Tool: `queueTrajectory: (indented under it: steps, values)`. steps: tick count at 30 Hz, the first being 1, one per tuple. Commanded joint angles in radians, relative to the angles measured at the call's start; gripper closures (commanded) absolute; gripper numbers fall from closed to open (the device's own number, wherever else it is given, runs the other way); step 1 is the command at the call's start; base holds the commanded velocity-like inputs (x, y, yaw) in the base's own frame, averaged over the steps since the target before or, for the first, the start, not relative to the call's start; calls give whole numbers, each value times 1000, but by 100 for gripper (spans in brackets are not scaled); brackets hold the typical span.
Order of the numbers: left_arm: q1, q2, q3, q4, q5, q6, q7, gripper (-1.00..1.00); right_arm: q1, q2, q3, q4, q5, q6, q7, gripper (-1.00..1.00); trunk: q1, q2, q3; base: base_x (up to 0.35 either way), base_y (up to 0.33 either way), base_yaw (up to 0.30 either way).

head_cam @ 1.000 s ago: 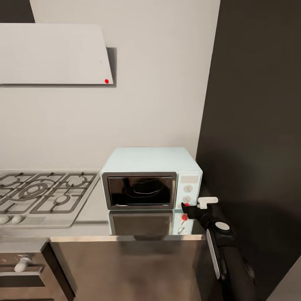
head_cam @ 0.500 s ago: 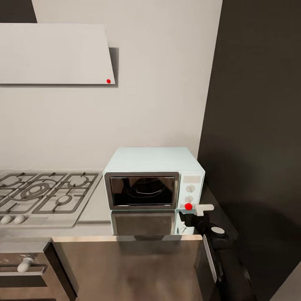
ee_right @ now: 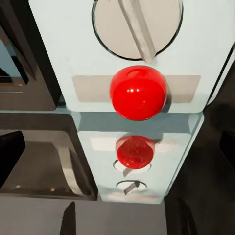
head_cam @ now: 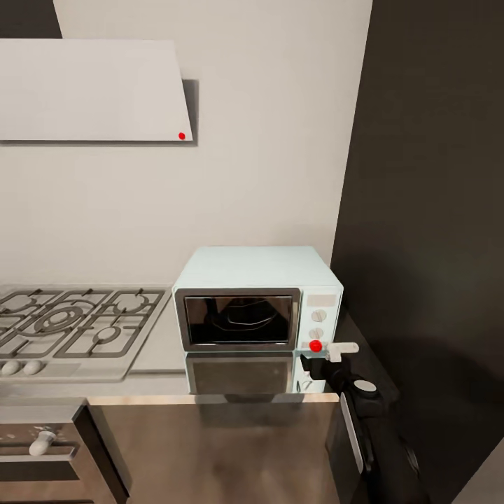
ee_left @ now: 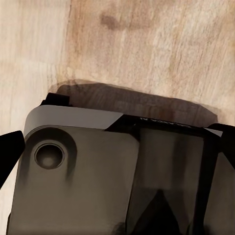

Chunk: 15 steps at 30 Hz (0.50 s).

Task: In the kitchen, take the popcorn bag from the countertop, put it into the microwave, and heat it until the popcorn is cooked so the cooked popcorn ends up inside the bag.

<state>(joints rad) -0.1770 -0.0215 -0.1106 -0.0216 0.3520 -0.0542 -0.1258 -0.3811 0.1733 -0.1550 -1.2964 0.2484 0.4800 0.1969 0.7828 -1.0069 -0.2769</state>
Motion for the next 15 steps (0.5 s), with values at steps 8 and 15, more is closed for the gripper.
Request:
queueTrajectory:
  steps: [8,15]
  values:
    - [-1,0,-8,2,12,-4,-1,-100,-1,1,-94,-5,15,-4,7,-100,0,-1,-1,0,0,0]
    - [-1,2,-8,2,12,-4,-1,-100,-1,1,-97,-4,21,-4,7,-100,0,-1,-1,0,105,0]
